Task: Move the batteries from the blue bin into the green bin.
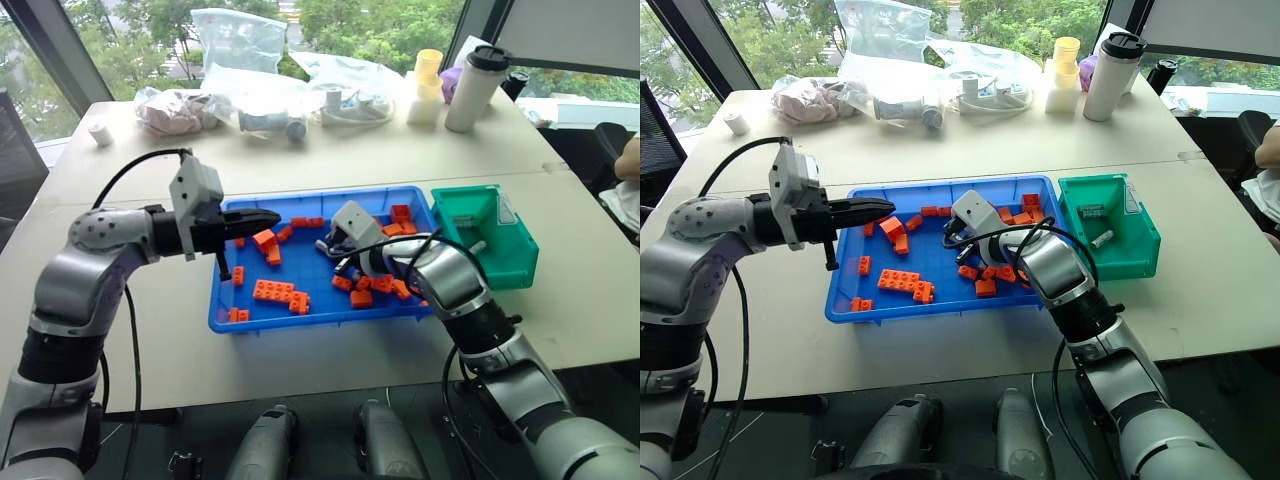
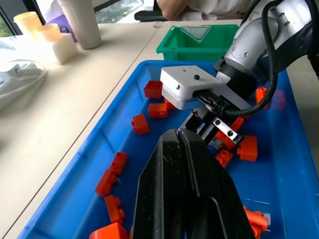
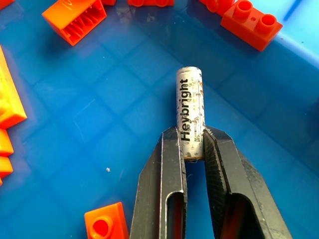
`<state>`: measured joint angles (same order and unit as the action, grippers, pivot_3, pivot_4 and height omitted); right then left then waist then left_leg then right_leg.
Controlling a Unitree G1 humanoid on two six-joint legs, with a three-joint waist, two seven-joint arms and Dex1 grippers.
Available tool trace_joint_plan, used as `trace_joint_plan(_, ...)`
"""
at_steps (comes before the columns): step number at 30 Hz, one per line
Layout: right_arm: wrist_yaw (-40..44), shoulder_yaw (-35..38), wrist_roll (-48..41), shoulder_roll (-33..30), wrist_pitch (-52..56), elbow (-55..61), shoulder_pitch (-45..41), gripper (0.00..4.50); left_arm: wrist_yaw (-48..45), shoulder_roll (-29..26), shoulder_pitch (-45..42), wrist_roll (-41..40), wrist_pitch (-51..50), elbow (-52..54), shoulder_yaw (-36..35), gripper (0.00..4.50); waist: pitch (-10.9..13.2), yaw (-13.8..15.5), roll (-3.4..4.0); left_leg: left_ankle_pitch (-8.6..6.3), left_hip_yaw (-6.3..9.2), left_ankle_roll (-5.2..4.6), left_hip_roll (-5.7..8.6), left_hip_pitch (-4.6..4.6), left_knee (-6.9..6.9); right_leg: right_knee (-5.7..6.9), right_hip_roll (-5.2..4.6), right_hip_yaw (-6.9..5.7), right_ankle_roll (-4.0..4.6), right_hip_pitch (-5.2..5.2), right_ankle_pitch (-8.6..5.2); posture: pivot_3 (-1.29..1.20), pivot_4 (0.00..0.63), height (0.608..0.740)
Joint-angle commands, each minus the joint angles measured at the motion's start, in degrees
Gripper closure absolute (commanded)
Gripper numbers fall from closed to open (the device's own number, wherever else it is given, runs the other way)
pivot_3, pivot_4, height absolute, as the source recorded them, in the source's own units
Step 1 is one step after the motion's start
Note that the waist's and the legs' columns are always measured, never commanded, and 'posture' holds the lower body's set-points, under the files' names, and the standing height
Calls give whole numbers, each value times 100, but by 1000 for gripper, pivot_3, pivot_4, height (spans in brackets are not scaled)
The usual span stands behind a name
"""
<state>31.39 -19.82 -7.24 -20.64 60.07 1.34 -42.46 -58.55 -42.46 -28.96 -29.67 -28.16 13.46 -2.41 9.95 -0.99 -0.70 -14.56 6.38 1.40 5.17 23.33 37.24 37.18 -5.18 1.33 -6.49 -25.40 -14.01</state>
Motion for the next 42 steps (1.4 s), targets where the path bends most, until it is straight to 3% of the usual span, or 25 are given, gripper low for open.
trace_joint_plan(1, -71, 1126, -187, -440, 341, 683, -510, 4498, -7, 2, -40, 20, 106, 75, -35, 4500, 0, 19, 1, 0, 0, 0, 1, 2, 1, 0, 0, 0, 0, 0, 0, 0, 150, 740)
trace_joint_plan(4, -81, 1782, -341, -878, 698, 891, -648, 4498, -4, 36, -27, 35, 112, 82, -29, 4500, 0, 36, 1, 0, 1, 0, 2, 3, 2, -2, -2, -2, 0, 1, 0, 0, 150, 740)
trace_joint_plan(6, -4, 2352, -305, -1688, 942, 975, -509, 4498, -11, 103, -39, 51, 147, 39, 16, 4500, 0, 65, 1, -1, 3, -2, 2, 3, -1, -6, -2, -4, 0, 3, 0, 0, 150, 740)
trace_joint_plan(9, 121, 2699, -406, -2387, 1138, 1145, -113, 4498, -52, 188, -95, 71, 204, -53, 90, 4500, 0, 87, 1, -21, 2, -37, 3, 4, -2, -17, -5, -8, 0, 9, 0, 0, 150, 740)
trace_joint_plan(12, 234, 2859, -477, -2824, 1193, 1333, 548, 4498, -128, 303, -219, 138, 324, -236, 223, 4500, 0, 38, 0, -23, -3, -39, 0, 0, -2, -14, -5, -6, 0, 10, 0, 0, 150, 740)
trace_joint_plan(16, 294, 2932, -617, -2921, 1203, 1518, 1188, 4498, -201, 439, -352, 192, 422, -407, 322, 4500, 0, -17, 2, -23, -18, -41, -5, -7, -2, -3, -3, 8, 0, 8, 0, 0, 150, 740)
trace_joint_plan(20, 266, 3002, -712, -2906, 1193, 1671, 1471, 2468, -254, 485, -406, 232, 468, -487, 362, 4500, 0, 19, 2, -23, -17, -41, -5, -6, 0, -2, -1, 8, 0, 8, 0, 0, 150, 740)
trace_joint_plan(25, 308, 3039, -878, -3076, 1274, 1768, 1098, 51, -303, 497, -410, 252, 471, -496, 359, 4500, 1, 37, 2, -23, -17, -41, -2, -5, 5, -3, -4, 7, 0, 10, 0, 0, 150, 740)
trace_joint_plan(34, 1094, 1715, -1846, -2354, 1168, 2076, -83, 51, -291, 515, -435, 297, 450, -468, 343, 4500, 0, 22, 1, -23, -10, -41, -11, -5, 0, -8, 6, 3, 0, 9, 0, 0, 150, 740)
trace_joint_plan(39, 1360, 564, -1506, -2212, 488, 1707, -147, 51, -207, 451, -307, 250, 363, -278, 255, 4500, 1, 45, 0, -23, -7, -41, 2, 2, 11, -10, -8, -2, -1, 10, 0, 0, 150, 740)
trace_joint_plan(42, 1436, 287, -1336, -2209, 182, 1471, -141, 51, -151, 422, -235, 230, 319, -179, 210, 4500, 1, 32, 1, -23, -8, -40, 2, 2, 10, -8, -9, -2, -1, 8, 0, 0, 150, 740)
